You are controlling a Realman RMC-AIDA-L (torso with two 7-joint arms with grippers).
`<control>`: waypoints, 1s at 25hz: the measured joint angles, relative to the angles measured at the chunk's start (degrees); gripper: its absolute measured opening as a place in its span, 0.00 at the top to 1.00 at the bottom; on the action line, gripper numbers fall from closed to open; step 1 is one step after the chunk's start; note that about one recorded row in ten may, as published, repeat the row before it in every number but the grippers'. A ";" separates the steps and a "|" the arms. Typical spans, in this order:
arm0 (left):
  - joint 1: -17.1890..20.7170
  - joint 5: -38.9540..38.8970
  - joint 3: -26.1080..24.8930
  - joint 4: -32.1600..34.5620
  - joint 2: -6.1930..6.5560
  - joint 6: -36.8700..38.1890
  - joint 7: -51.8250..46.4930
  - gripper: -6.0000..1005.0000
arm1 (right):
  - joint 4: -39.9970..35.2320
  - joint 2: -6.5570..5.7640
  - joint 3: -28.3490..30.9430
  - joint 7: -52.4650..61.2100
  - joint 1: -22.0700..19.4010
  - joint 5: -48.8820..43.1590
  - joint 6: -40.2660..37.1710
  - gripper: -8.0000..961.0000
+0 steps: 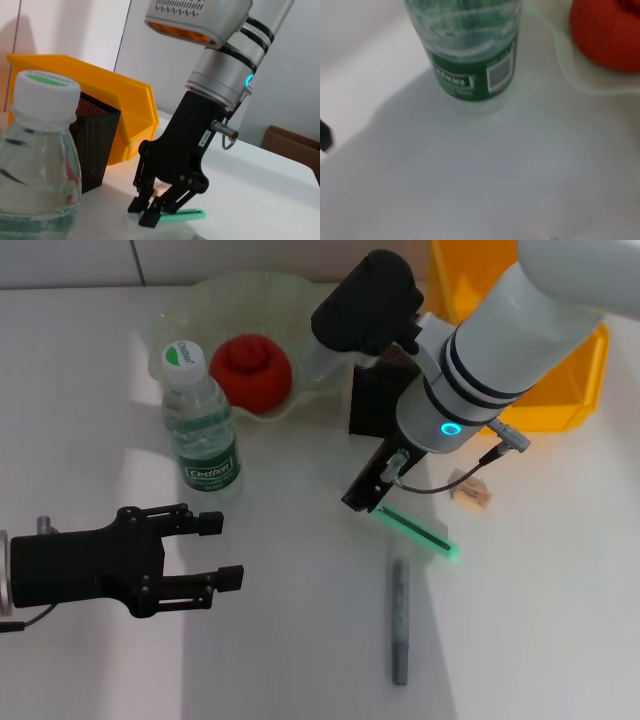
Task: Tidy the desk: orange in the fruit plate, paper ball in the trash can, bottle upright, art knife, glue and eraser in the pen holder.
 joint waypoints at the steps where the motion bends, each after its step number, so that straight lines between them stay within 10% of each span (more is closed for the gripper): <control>1: 0.00 -0.08 0.00 0.12 -0.05 0.03 0.00 0.25 | -2.56 -0.09 0.85 -0.16 -1.46 -0.29 -0.53 0.81; 16: -0.83 -0.31 0.00 0.36 -0.48 0.39 -0.10 0.25 | -30.72 -0.03 17.72 -5.47 -21.34 1.06 -4.01 0.80; 25: -1.40 -0.31 -0.08 0.15 -0.65 0.29 0.04 0.25 | -29.83 -0.03 31.77 -24.15 -32.62 31.30 0.39 0.78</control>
